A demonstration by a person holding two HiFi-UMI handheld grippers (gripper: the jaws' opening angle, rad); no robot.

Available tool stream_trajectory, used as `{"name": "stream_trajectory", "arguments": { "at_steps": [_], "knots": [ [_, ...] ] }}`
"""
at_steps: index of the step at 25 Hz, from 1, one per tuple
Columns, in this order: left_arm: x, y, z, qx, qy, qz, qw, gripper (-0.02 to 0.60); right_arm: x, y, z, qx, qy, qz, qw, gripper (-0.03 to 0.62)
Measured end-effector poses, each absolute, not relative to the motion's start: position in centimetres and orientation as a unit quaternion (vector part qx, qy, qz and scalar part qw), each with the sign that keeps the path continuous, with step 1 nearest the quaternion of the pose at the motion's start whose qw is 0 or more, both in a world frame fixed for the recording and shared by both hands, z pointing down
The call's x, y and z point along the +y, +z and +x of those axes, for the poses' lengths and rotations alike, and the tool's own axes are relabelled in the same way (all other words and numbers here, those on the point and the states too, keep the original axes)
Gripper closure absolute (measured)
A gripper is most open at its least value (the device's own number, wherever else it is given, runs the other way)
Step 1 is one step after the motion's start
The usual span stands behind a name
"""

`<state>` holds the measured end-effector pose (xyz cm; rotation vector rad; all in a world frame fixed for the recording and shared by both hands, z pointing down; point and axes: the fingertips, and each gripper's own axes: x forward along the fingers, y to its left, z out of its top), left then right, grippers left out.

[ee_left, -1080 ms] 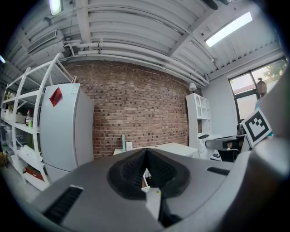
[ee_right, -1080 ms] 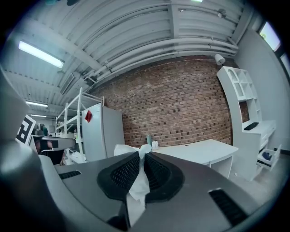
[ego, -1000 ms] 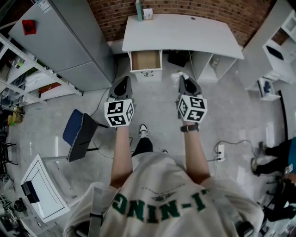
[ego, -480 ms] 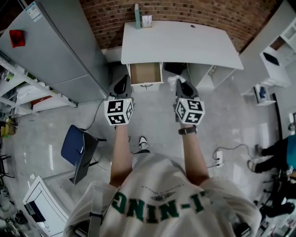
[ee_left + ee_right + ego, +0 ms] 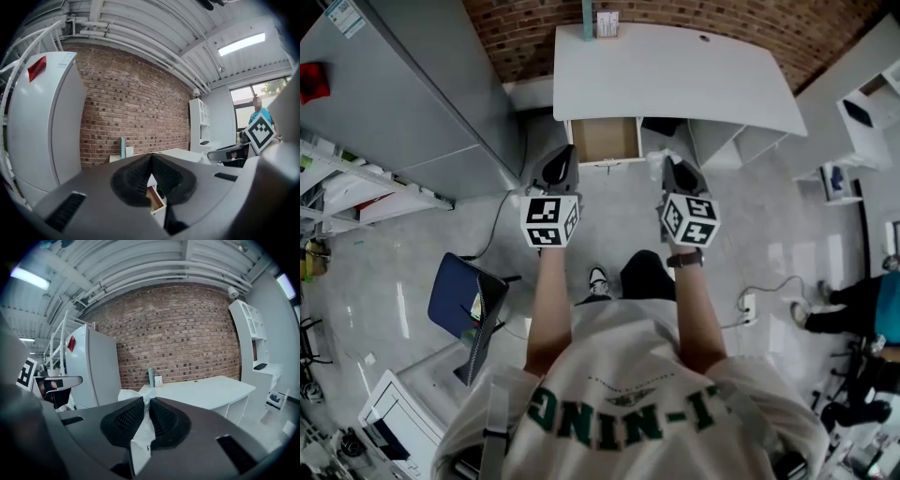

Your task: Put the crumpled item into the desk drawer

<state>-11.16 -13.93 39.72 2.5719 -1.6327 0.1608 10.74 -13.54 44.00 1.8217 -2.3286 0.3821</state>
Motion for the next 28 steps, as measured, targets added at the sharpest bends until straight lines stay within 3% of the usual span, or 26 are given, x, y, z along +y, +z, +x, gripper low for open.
{"name": "stream_trajectory", "arguments": {
  "at_steps": [18,28],
  "knots": [
    [-23.5,50.0,-10.1,-0.555,0.066,0.814,0.157,0.581,-24.5,54.8,7.0,-0.803,0.215,0.535,0.152,0.566],
    [-28.2,54.1,-10.5,-0.557,0.085,0.809,0.165,0.581,-30.0,61.5,5.7,-0.791,0.281,0.517,0.165,0.566]
  ]
}}
